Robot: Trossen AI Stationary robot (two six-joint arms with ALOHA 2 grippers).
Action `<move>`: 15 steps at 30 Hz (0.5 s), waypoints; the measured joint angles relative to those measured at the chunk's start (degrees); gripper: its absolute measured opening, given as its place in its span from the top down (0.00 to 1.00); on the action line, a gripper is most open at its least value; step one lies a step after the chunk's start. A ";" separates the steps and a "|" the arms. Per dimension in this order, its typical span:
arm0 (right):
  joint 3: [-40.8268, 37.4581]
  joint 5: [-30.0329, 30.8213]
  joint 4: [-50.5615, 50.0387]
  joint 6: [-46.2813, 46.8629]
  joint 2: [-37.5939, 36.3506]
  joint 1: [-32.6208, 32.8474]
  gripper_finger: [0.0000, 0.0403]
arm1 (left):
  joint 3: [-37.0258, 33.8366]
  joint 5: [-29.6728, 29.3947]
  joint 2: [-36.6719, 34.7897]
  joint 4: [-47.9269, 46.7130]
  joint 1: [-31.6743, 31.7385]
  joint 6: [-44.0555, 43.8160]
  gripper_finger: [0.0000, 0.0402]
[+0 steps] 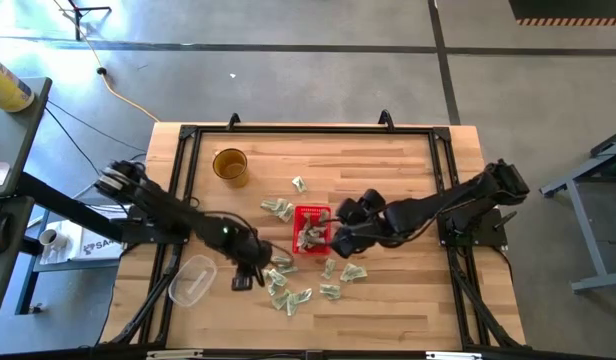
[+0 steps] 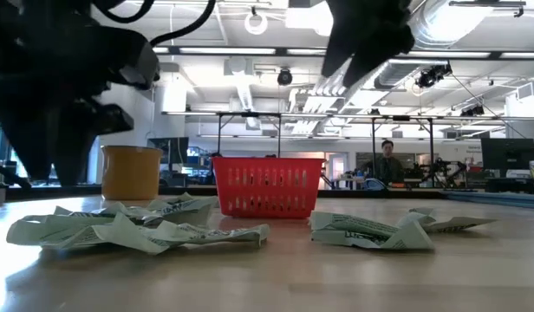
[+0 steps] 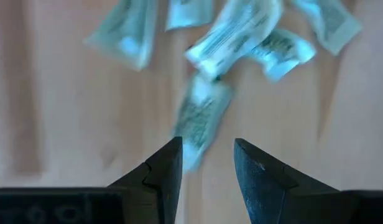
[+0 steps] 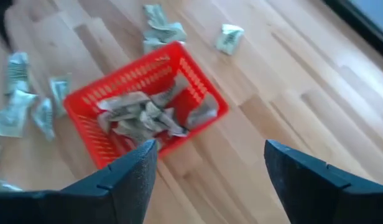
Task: Pick and place Stevia / Truvia into bins
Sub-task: Put the white stevia packet into the red basket
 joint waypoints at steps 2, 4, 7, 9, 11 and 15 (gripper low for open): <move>0.00 0.23 -1.48 1.12 0.15 0.52 0.30 | 0.00 -1.68 2.10 2.04 -1.29 0.38 0.55; 0.00 0.13 -2.34 1.29 0.31 0.86 0.31 | 0.00 -4.80 3.14 2.48 -1.72 -0.09 0.55; 0.00 0.29 -2.79 1.08 0.33 0.93 0.33 | 0.00 -8.11 3.23 2.20 -1.55 -1.55 0.55; 0.00 0.33 -3.05 0.01 0.33 0.81 0.33 | 0.00 -9.21 3.23 2.39 -1.57 -1.53 0.55; 0.00 0.34 -3.28 -0.56 0.33 0.75 0.34 | 0.00 -8.88 3.23 2.60 -1.65 -1.43 0.55; 0.00 0.82 -3.78 -1.50 0.34 0.26 0.35 | 0.02 -7.60 3.67 2.65 -1.72 -1.50 0.55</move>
